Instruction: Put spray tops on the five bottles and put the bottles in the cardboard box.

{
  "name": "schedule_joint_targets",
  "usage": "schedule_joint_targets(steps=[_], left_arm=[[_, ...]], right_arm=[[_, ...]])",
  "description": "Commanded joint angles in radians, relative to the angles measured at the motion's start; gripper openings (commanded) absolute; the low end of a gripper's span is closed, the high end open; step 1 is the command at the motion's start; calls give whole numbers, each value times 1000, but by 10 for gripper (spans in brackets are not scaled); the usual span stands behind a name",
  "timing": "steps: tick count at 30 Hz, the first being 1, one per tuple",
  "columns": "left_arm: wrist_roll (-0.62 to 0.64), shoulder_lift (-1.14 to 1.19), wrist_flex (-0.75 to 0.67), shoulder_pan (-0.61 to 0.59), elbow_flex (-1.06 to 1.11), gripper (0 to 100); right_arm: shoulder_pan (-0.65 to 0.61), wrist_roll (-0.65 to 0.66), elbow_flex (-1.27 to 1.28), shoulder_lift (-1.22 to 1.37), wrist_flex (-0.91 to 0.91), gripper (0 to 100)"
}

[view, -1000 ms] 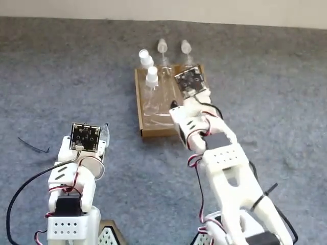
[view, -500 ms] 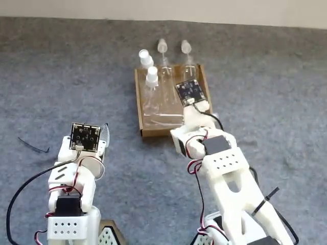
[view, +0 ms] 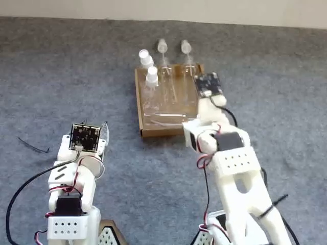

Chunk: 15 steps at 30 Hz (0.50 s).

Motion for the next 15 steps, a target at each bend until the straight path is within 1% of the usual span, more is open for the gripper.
schedule_joint_targets(steps=[1, 10, 15], left_arm=[[-8, -8, -34, -5, 13, 171], [-8, -7, -35, -4, 22, 171], [-8, -7, -32, -4, 22, 171]], right_arm=[[50, 29, 104, -163, 8, 246], [82, 106, 420, -479, 12, 246], [81, 107, 565, -631, 12, 246]])
